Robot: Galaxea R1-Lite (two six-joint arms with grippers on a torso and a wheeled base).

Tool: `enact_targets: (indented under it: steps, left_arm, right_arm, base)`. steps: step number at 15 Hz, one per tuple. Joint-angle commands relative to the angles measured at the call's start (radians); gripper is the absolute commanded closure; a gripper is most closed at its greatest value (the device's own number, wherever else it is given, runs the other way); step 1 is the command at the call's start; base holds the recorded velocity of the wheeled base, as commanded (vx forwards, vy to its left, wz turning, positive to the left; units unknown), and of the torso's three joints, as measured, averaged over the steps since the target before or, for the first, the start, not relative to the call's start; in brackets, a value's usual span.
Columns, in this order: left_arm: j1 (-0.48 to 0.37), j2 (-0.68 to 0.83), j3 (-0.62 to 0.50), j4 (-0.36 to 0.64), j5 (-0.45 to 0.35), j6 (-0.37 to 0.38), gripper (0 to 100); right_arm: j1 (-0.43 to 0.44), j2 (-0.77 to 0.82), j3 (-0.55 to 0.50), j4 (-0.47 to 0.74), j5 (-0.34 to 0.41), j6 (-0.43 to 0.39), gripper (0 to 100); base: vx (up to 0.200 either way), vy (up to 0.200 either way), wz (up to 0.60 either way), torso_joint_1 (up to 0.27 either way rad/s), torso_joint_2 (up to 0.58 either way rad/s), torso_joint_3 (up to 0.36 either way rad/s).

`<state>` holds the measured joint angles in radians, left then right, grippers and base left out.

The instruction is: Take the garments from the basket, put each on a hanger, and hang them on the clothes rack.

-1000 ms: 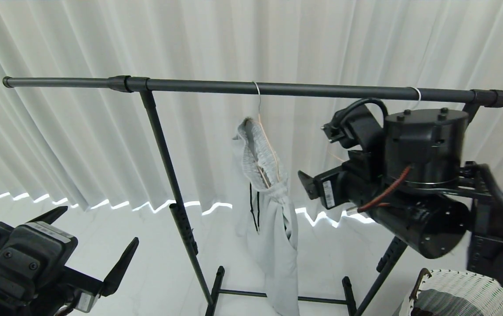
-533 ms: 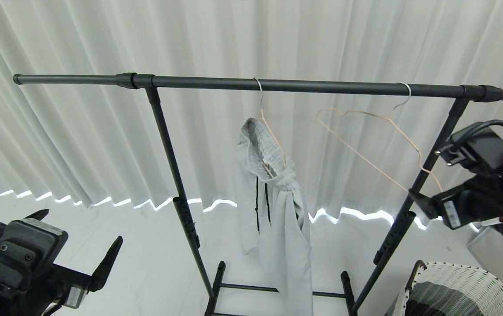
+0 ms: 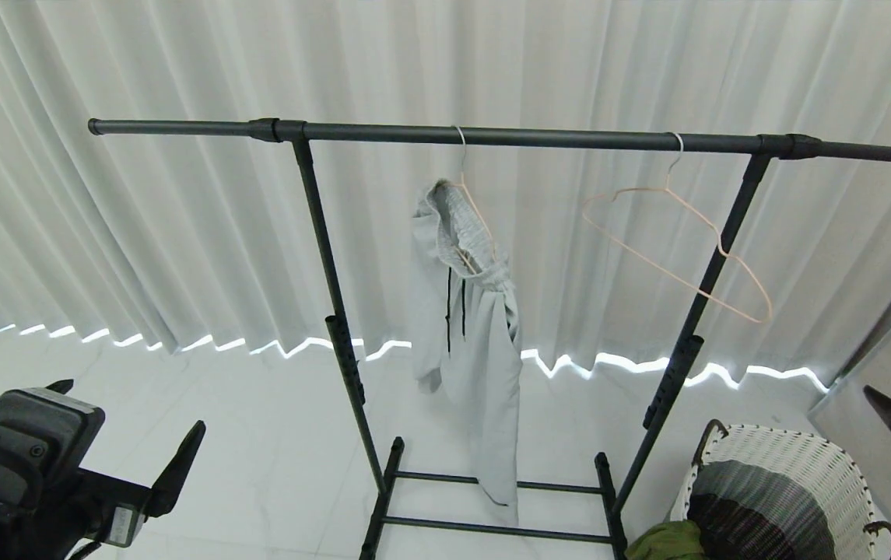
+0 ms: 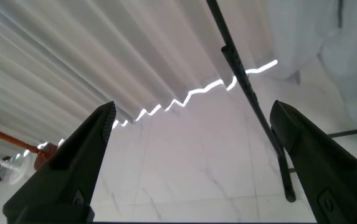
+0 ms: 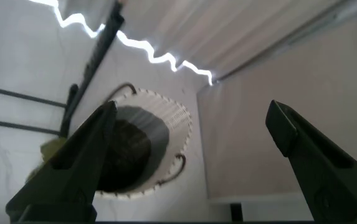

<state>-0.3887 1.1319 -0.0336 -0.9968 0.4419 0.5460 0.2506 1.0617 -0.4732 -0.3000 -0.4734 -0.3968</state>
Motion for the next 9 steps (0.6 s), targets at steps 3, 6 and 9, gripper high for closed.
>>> enact_targets:
  steps: [3,6,9]
  left_arm:
    - [0.001,-0.040,0.027,0.000,-0.009,0.000,0]
    - [0.001,-0.052,0.029,0.001,-0.011,0.000,0]
    - [0.001,-0.057,0.029,0.001,-0.011,0.000,0]
  right_arm:
    - [-0.123,-0.085,0.077,-0.002,0.056,-0.037,0]
    - [-0.145,-0.094,0.104,-0.001,0.052,-0.066,0]
    - [-0.145,-0.094,0.111,0.001,0.052,-0.070,0]
  base:
    - [0.000,0.000,0.00,0.000,0.00,0.000]
    - [0.000,0.000,0.00,0.000,0.00,0.000]
    - [0.000,0.000,0.00,0.000,0.00,0.000]
